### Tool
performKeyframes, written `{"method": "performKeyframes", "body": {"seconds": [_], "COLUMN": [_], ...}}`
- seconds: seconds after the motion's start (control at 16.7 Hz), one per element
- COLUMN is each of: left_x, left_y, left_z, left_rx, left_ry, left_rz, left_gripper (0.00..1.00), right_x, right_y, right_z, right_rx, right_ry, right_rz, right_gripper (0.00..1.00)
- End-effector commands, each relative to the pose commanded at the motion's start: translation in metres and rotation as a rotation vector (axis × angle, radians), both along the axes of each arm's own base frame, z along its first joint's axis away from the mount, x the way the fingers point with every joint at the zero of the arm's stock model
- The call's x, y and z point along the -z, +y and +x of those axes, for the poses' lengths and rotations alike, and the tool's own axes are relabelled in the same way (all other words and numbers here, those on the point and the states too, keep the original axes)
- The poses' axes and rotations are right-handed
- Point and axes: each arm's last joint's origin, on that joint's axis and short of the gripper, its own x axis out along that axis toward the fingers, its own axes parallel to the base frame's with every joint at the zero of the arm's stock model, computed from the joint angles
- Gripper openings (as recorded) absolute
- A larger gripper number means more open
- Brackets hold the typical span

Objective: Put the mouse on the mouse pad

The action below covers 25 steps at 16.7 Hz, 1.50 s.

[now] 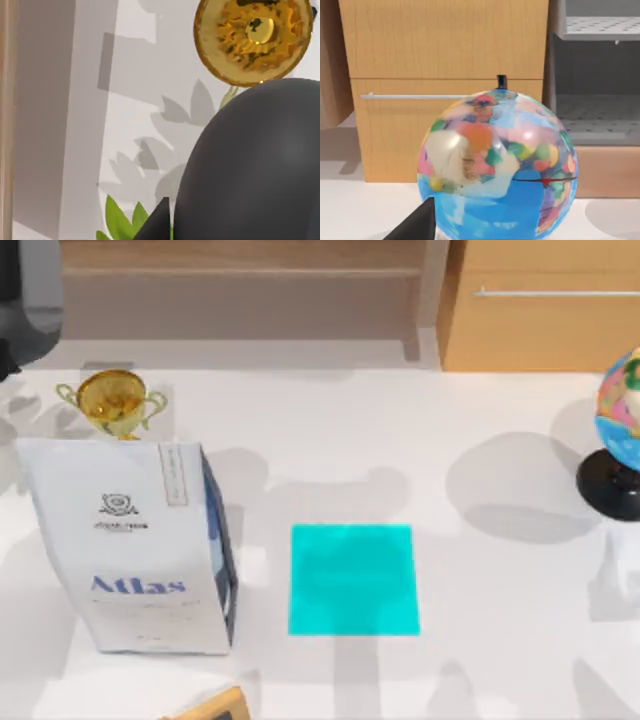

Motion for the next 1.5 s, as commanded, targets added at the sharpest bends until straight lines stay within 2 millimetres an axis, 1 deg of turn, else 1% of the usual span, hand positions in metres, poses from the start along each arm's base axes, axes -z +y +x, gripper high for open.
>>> {"method": "performKeyframes", "body": {"seconds": [0.18,0.3,0.42,0.54,0.66,0.78,0.84,0.96,1.08,1.5], "left_x": [-0.003,0.004,0.019,0.039,0.063,0.089,0.102,0.124,0.136,0.137], "left_y": [-0.049,-0.089,-0.131,-0.173,-0.212,-0.244,-0.257,-0.274,-0.281,-0.282], "left_z": [0.020,0.029,0.031,0.027,0.017,0.002,-0.006,-0.020,-0.028,-0.029], "left_rx": [0.366,0.609,0.841,1.058,1.255,1.424,1.496,1.607,1.658,1.668], "left_ry": [-0.048,-0.057,-0.045,-0.016,0.032,0.101,0.140,0.217,0.264,0.265], "left_rz": [0.110,0.179,0.241,0.294,0.340,0.378,0.394,0.417,0.428,0.423], "left_gripper": [0.00,0.00,0.00,0.00,0.00,0.00,0.00,0.00,0.00,0.00], "right_x": [0.000,0.000,0.000,0.000,0.000,0.000,0.000,0.000,0.000,0.000], "right_y": [0.000,0.000,0.000,0.000,0.000,0.000,0.000,0.000,0.000,0.000], "right_z": [0.000,0.000,0.000,0.000,0.000,0.000,0.000,0.000,0.000,0.000], "right_rx": [0.000,0.000,0.000,0.000,0.000,0.000,0.000,0.000,0.000,0.000], "right_ry": [0.000,0.000,0.000,0.000,0.000,0.000,0.000,0.000,0.000,0.000], "right_rz": [0.000,0.000,0.000,0.000,0.000,0.000,0.000,0.000,0.000,0.000], "right_gripper": [1.00,1.00,1.00,1.00,1.00,1.00,1.00,1.00,1.00,1.00]}}
